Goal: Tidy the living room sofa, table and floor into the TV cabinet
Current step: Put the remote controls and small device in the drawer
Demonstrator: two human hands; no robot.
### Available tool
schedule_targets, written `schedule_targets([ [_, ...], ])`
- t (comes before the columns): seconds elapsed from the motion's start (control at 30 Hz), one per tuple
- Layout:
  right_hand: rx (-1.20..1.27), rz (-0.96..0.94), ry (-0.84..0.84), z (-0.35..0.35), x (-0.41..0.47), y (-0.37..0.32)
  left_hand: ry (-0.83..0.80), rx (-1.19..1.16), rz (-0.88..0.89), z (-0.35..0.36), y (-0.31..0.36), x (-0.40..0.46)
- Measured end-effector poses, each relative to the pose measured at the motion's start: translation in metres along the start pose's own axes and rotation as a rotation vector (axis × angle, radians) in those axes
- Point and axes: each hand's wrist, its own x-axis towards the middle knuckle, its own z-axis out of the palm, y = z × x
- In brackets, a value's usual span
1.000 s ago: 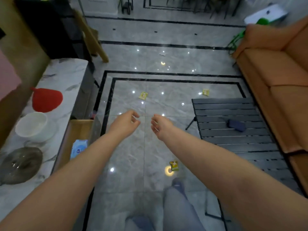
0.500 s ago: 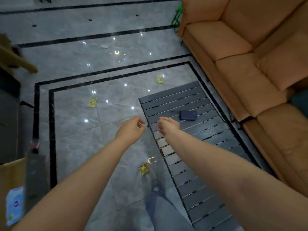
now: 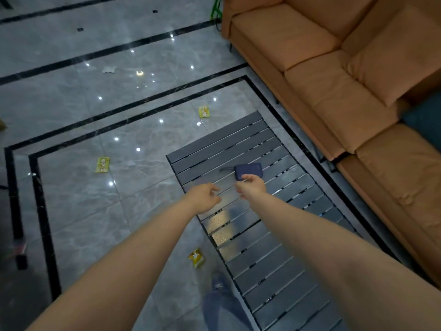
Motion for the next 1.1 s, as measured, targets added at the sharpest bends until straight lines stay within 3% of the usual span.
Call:
schedule_targets([
  [0.17,-0.222,0.048,-0.148,-0.012,0.053,0.01,-0.073,-0.077,-0.056,0.014,0.009,0.05],
  [0.33,-0.99,-0.163,-0.378,-0.023,0.097,0.023,-0.114,-0.189,-0.097,0.033,0.005,0.099],
  [0.4,-1.129,-0.266,-0.385,-0.026,0.112,0.028,-0.112,-0.19,-0.098,0.045,-0.001,0.119],
  [0.87,-1.029,-0.51,-0.057,0.001,0.219,0.069,-0.109,0.256,0.063,0.1,-0.049,0.222],
  [0.97,-0.938,-0.539,-0.035,0.011,0.237,0.067,-0.185,0.41,0.086,0.111,-0.067,0.226],
  [1.1,-1.173,-0.568,-0.05,0.017,0.25,0.063,-0.293,0.412,0.032,0.121,-0.092,0.229],
])
